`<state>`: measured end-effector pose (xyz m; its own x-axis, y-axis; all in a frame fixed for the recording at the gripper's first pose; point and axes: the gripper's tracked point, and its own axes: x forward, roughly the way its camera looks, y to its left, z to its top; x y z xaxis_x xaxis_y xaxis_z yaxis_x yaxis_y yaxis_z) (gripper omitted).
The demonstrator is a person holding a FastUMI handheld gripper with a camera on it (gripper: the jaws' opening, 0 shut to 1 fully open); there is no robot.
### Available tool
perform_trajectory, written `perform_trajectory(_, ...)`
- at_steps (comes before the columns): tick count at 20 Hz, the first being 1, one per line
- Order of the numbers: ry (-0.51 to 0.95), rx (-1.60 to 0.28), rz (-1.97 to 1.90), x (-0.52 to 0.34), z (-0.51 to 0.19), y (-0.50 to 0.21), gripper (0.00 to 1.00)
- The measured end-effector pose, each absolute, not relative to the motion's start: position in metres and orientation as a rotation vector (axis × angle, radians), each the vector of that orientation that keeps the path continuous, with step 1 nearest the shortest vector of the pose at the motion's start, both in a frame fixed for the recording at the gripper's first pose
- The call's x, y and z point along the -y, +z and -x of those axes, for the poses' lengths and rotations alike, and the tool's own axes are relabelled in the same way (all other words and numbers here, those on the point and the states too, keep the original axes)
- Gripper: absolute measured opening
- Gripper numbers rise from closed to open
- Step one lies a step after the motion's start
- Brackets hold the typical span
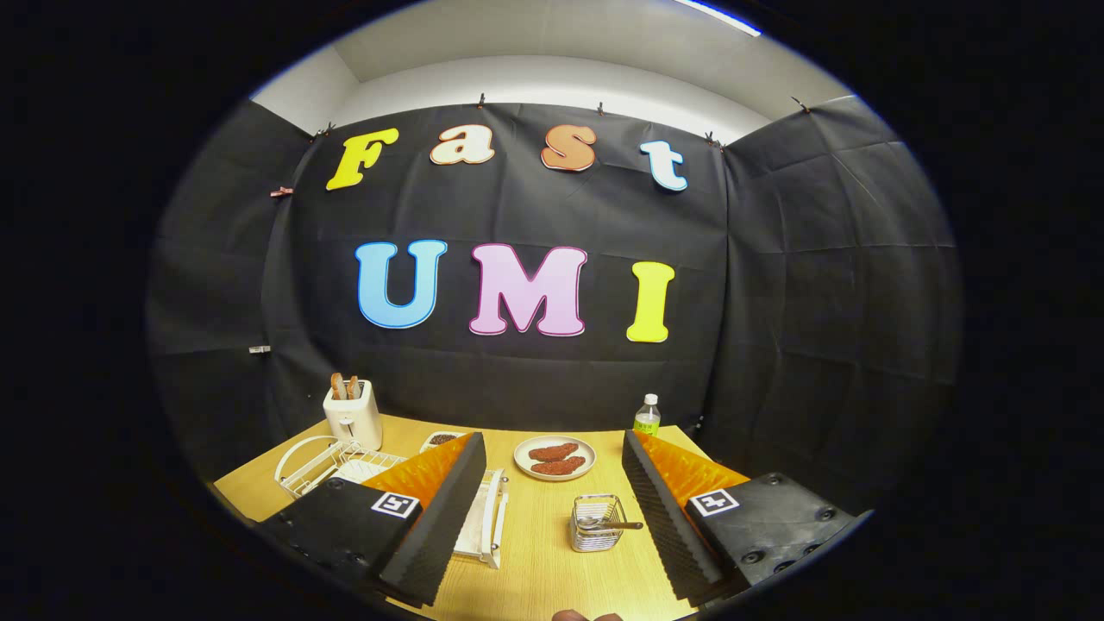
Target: Take the plate from the dish rack, then take the spoon from the basket and place it into the plate.
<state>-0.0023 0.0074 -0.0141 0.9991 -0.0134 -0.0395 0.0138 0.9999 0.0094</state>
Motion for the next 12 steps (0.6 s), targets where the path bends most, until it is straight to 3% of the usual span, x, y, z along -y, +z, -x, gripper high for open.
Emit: perform_trajectory(12,0.006,-0.087,0.007,-0.024,-0.013,-0.021,0.98)
